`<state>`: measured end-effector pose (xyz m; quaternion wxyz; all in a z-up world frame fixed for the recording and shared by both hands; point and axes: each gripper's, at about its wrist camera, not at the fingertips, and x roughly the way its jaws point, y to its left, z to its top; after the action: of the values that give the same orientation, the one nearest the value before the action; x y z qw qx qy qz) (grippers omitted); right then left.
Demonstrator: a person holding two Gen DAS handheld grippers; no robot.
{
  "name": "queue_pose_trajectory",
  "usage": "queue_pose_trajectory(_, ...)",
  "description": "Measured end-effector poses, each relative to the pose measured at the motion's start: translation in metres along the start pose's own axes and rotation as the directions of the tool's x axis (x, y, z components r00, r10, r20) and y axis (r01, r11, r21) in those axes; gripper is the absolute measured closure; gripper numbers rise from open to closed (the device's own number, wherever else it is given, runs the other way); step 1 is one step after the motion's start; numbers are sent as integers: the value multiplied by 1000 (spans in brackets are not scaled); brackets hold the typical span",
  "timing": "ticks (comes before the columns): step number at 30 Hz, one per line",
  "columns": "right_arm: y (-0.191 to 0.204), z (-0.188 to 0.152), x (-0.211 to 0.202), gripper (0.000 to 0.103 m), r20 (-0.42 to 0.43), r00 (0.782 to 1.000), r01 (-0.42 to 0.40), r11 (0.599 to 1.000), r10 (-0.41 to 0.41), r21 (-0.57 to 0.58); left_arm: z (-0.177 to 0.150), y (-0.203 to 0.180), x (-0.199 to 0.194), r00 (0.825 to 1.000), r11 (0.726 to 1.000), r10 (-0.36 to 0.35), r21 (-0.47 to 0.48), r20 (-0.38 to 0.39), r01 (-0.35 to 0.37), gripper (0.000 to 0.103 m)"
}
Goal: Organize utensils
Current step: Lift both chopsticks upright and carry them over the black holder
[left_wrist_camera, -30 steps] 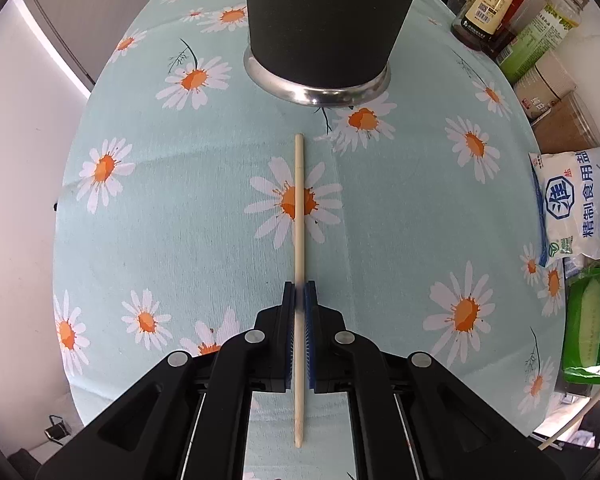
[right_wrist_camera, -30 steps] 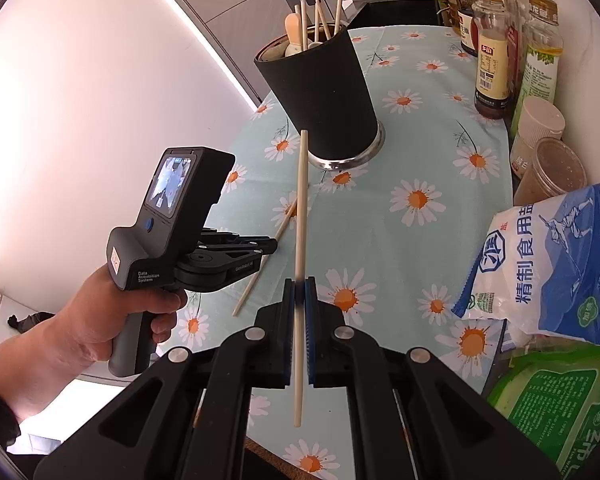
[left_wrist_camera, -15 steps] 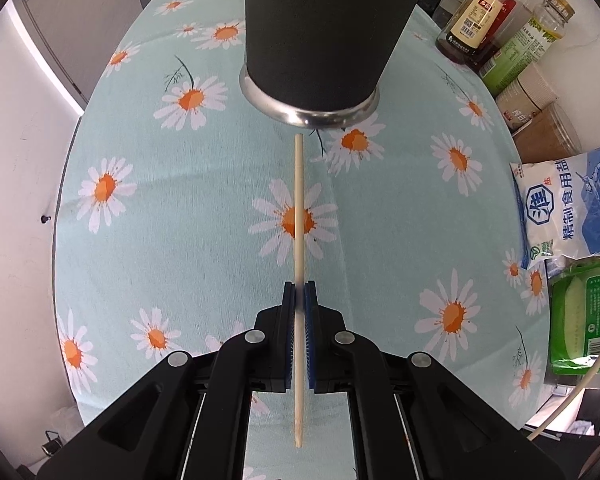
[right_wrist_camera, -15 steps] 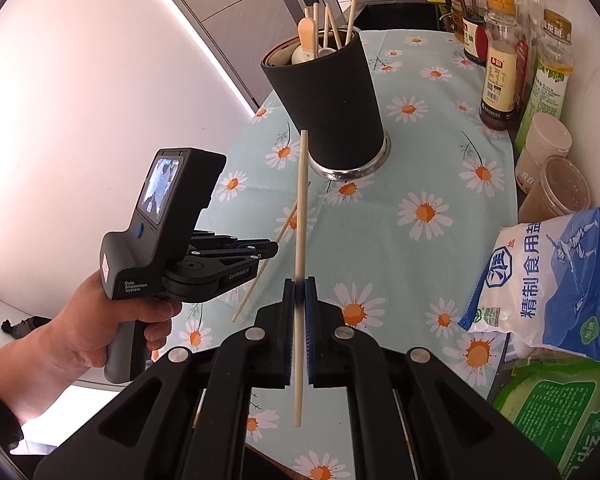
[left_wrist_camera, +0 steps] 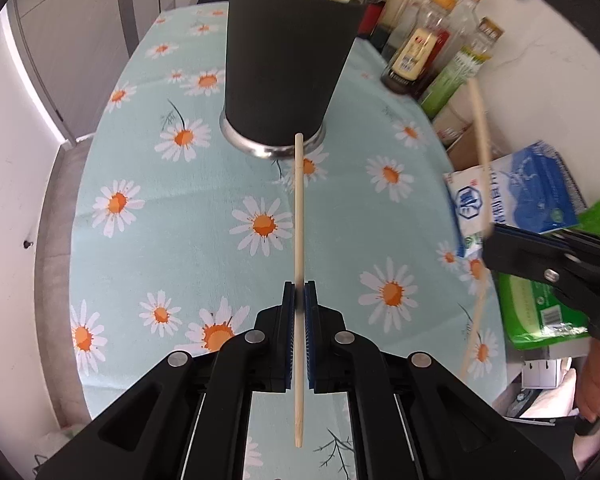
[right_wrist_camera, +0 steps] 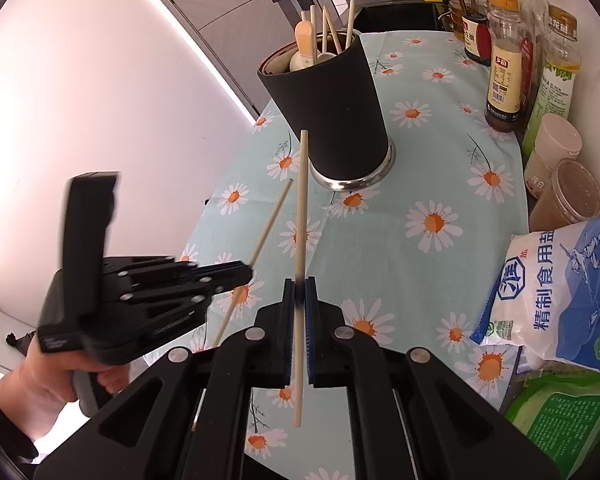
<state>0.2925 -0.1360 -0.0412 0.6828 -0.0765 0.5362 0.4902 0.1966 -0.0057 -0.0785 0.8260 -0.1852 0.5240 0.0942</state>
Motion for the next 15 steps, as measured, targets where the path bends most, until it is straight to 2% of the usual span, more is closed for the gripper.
queue_pose_trajectory(7,24,16,6,97,51,999,17,1000,-18,19,3,12,-36,990,996,-93,19,102,91,99)
queue_pose_trajectory(9,34,22,6,97,74,997,19,1000,-20,12,7,18,-48,981,991,-136,34,139,132,99)
queue_pose_trajectory(15,61,42,8,97,150,988,31,999,-32,10,21,35,-72,954,978,-205,92,221,188,99)
